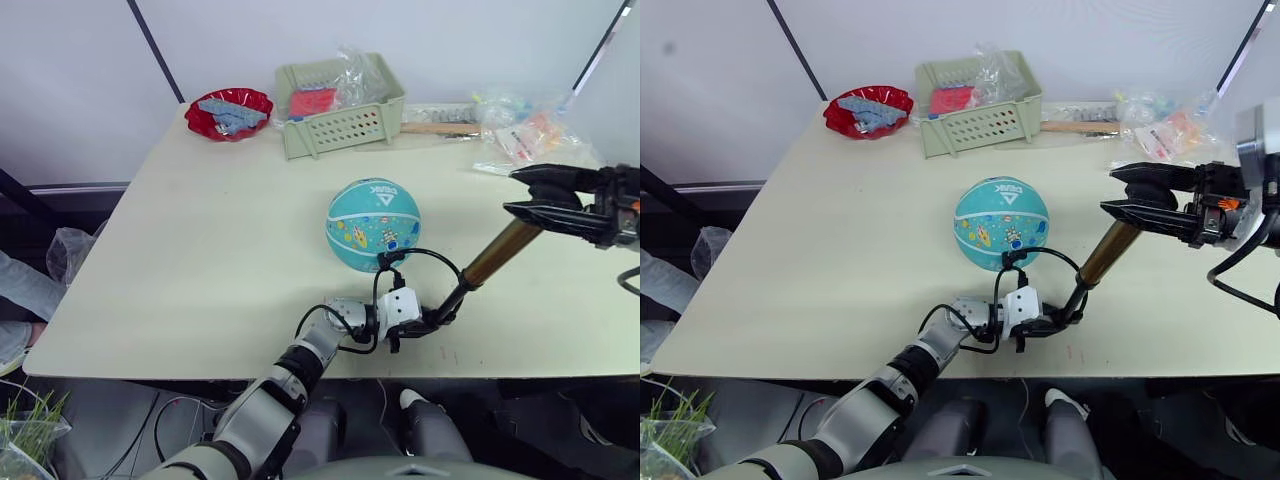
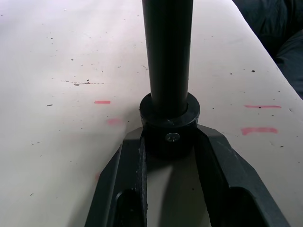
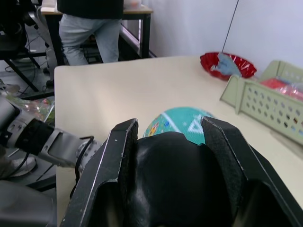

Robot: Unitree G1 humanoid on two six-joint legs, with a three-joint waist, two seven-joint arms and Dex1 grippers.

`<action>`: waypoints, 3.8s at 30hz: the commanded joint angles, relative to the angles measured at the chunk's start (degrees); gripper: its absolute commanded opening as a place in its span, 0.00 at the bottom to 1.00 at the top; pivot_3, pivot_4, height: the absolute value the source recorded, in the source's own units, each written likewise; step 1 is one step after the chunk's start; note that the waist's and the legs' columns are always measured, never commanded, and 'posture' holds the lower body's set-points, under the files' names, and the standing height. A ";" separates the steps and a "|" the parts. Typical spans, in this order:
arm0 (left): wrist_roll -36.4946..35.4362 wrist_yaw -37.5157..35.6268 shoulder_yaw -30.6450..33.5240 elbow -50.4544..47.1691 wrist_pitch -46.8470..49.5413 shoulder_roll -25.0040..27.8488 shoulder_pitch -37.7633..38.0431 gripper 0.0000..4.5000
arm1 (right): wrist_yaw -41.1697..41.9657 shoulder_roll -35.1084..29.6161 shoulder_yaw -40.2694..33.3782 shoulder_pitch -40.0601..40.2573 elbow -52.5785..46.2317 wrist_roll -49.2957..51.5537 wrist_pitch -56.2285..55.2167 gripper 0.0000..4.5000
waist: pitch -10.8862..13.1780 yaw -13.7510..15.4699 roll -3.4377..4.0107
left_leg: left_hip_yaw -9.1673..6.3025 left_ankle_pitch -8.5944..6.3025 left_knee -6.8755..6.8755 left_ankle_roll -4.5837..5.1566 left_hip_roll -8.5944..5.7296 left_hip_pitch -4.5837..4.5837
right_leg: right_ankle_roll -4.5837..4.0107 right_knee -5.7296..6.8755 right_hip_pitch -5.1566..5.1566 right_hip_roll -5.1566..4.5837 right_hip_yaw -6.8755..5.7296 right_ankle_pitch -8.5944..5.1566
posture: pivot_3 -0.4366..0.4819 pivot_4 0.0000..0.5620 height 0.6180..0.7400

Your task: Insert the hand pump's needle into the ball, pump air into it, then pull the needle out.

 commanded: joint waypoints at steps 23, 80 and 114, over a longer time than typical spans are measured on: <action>3.14 0.05 -1.22 4.39 3.80 3.19 2.93 0.23 | -0.72 15.66 14.61 16.76 1.38 -22.77 -24.70 0.37 | -0.90 -0.42 -0.71 | -0.01 -0.01 -0.03 -0.02 0.09 0.34 | 0.11 0.01 0.28 0.14 0.02 -0.07 | 0.48 0.27 1.00; 2.28 0.18 0.06 4.29 5.21 2.38 2.30 0.23 | 0.07 11.36 9.23 7.64 -0.51 -13.05 -13.09 0.37 | -0.37 -0.15 -0.06 | -0.01 0.00 0.05 -0.01 -0.04 0.13 | -0.09 0.03 0.10 0.04 0.04 0.07 | 0.48 0.27 1.00; 2.87 0.80 0.08 4.36 4.17 2.77 2.68 0.23 | -2.63 15.50 18.73 16.31 1.48 -26.26 -20.89 0.37 | -0.74 -0.81 -0.47 | 0.02 0.00 0.06 -0.01 0.07 0.36 | 0.14 0.04 0.31 0.11 0.05 -0.06 | 0.48 0.27 1.00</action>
